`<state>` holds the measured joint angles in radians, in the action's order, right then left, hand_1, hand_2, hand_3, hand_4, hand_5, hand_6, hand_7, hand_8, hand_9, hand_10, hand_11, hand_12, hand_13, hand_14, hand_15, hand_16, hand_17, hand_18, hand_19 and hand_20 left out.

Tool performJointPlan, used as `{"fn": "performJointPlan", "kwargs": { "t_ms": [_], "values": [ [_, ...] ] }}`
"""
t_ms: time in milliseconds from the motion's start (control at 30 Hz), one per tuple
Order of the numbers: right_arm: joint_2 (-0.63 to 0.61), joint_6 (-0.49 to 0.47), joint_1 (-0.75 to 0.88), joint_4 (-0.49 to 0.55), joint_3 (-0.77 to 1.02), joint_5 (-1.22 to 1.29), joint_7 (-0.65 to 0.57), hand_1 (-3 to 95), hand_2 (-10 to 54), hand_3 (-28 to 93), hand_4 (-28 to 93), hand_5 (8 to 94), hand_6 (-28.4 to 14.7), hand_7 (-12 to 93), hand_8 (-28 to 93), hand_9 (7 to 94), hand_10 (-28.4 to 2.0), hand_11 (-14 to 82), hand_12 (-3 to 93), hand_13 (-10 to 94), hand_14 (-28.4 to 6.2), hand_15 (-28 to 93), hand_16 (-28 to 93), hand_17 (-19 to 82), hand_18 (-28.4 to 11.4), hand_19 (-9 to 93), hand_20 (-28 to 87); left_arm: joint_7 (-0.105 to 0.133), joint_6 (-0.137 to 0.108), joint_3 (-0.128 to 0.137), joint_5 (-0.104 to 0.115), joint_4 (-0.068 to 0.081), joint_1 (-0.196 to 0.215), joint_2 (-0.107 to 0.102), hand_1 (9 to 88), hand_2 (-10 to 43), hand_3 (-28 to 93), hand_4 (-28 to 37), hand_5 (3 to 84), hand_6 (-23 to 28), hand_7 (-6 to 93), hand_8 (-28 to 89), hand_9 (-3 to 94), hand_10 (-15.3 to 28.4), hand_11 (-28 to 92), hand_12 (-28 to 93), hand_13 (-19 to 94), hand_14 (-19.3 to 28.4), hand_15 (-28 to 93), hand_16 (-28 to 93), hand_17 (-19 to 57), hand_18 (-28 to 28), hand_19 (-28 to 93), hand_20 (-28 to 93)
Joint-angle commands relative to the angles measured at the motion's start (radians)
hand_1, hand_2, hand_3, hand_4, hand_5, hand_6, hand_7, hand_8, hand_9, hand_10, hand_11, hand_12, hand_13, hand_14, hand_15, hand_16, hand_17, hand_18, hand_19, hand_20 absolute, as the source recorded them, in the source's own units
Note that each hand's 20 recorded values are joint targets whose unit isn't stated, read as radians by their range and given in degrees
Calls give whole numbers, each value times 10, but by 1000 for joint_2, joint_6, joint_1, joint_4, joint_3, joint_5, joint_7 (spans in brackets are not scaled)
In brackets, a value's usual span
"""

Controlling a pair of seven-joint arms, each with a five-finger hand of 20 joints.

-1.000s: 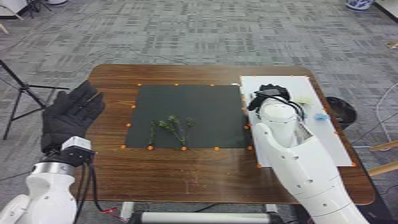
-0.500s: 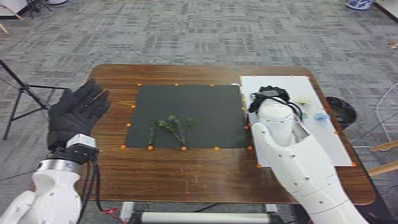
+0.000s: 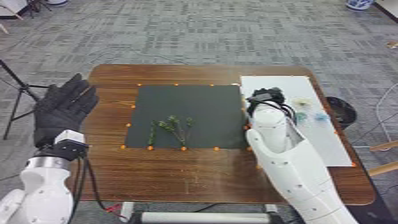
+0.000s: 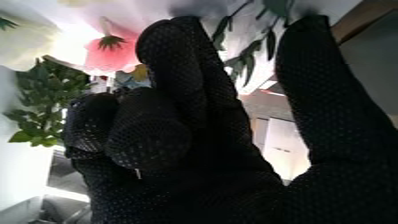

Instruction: Arrange flowers

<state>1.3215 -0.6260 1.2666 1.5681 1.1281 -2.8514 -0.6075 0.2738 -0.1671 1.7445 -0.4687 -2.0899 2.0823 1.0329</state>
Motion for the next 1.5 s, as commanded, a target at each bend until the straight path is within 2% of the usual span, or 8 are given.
{"fn": "performJointPlan", "kwargs": {
  "t_ms": [33,100,200,333,633,1067,1400,1500],
  "values": [
    [35,-2,87,-63,-49,-23,43,379,-95,661,-216,731,-38,309,-40,772,-150,466,360,793,-80,702,386,471,-241,932,302,9,-5,-2,8,-6,14,10,255,156,701,-283,417,83,133,-106,361,139,188,67,277,154,236,-42,-67,151,376,75],
    [36,4,89,-68,-51,-29,39,431,-95,637,-226,728,-33,322,138,776,-147,473,360,797,-77,702,385,475,-240,932,306,6,-4,-6,7,-5,12,13,256,156,700,-283,418,84,133,-106,362,140,188,67,277,154,236,-42,-67,151,376,75],
    [39,20,96,-72,-44,-20,31,496,-95,614,-207,731,-24,376,200,781,-142,478,360,802,-76,702,384,480,-239,932,309,5,-8,-4,7,-5,15,13,255,156,701,-283,418,84,134,-106,362,140,189,67,277,154,235,-42,-67,151,376,75],
    [34,54,104,-75,-43,-30,36,495,-60,658,-204,726,-13,468,207,795,-140,478,357,816,-73,697,383,493,-237,932,316,5,-10,0,5,-5,18,15,255,156,700,-283,418,84,134,-106,363,140,189,68,277,154,236,-42,-67,151,376,75],
    [13,134,114,-51,-33,0,34,504,-42,699,-200,709,-30,504,218,790,-131,479,390,821,-65,694,392,499,-234,932,319,1,-11,4,4,-7,30,22,256,155,700,-283,418,84,134,-107,363,140,188,68,277,155,236,-42,-67,151,376,75],
    [-57,427,133,125,28,132,29,454,-95,741,-28,777,-44,479,233,862,-114,424,437,898,-28,639,393,573,-214,932,294,-3,-22,6,9,-12,41,24,256,156,700,-283,419,84,135,-107,365,141,191,68,278,156,239,-42,-67,151,377,76],
    [-107,413,188,326,15,209,20,463,-95,734,-36,781,-45,464,243,863,-115,421,438,897,-31,636,400,575,-213,932,296,-6,-20,8,6,-13,49,24,256,156,700,-283,420,85,135,-107,366,141,191,67,279,156,239,-43,-67,151,377,75],
    [-100,361,222,379,12,216,36,465,-95,731,-37,781,-45,461,246,863,-115,420,438,897,-31,636,401,575,-214,932,297,-8,-31,26,6,-28,85,38,255,157,701,-283,420,85,135,-107,366,141,191,67,279,156,240,-43,-67,152,377,75]
  ]
}}
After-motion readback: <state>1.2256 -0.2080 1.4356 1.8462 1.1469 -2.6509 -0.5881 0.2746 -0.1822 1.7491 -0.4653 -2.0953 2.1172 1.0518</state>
